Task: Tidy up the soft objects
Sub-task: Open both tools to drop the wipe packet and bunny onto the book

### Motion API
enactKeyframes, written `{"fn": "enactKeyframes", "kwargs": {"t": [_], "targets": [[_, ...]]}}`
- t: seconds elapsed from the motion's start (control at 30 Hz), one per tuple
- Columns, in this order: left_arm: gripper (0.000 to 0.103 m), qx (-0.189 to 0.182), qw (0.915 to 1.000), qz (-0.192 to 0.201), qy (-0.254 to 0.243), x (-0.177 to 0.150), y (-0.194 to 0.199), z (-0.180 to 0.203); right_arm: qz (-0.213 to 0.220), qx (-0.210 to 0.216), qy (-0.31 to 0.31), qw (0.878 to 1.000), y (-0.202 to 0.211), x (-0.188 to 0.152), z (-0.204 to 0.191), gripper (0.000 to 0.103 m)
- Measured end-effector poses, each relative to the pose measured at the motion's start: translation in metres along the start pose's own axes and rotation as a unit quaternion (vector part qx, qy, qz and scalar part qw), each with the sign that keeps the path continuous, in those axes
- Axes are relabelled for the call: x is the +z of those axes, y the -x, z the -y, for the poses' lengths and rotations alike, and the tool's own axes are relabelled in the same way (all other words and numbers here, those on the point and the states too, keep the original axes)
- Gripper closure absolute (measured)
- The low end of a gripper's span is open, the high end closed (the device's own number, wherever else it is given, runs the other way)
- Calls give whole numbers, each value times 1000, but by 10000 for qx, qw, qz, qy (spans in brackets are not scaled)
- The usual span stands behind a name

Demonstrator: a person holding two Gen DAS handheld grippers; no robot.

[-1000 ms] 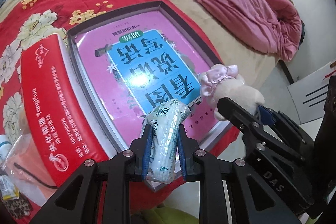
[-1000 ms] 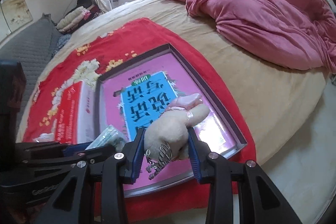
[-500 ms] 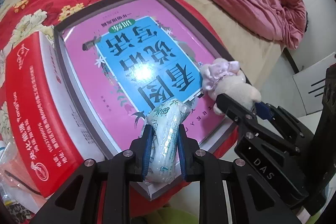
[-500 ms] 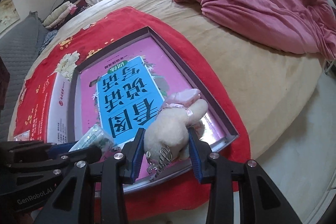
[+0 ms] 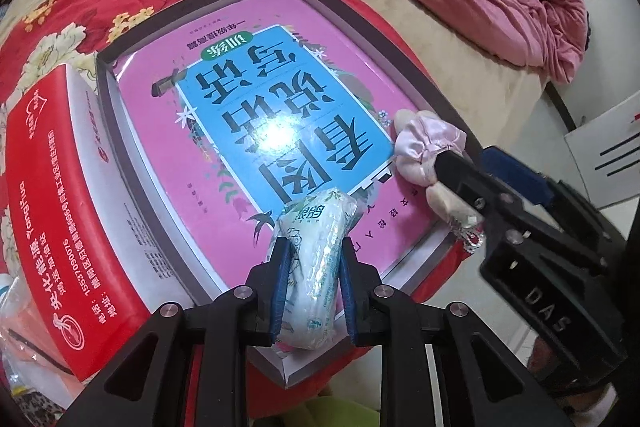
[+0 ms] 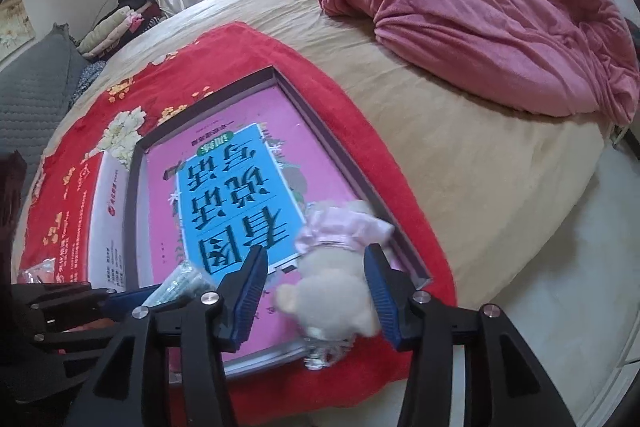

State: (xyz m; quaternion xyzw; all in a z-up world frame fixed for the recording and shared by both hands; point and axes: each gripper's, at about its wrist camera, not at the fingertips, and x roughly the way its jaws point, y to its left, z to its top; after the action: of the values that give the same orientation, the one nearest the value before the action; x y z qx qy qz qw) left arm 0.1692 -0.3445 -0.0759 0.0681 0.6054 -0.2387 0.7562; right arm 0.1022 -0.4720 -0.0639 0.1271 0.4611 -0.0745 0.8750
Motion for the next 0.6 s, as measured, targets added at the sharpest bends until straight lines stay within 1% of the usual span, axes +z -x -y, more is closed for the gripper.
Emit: {"fn": "enactKeyframes", "kwargs": {"t": [0.1,0.33,0.37,0.47,0.5,0.6], "targets": [[78,48,10000,-22,-41,-1,-3,2,-3,-30,-77,10000,3,1,7,53],[77,-26,10000,-32,-7,-2,-5,1,-33,-192,-241,9995,9,1,23,53],[76,-26,10000,-31,-8,-2,-5,1,-59,-255,-251,9993,9,1,25,53],[68,2,10000,-90,0,-4,-7,0,-120,-321,-282,9990,8,-1,28,53],[68,-20,9999,-118,-6,-5,-8,0,-181,-392,-238,9988,7,-2,28,53],[67,-29,9999,-120,-47,-8,-7,0,-182,-430,-155,9988,7,-5,25,53]]}}
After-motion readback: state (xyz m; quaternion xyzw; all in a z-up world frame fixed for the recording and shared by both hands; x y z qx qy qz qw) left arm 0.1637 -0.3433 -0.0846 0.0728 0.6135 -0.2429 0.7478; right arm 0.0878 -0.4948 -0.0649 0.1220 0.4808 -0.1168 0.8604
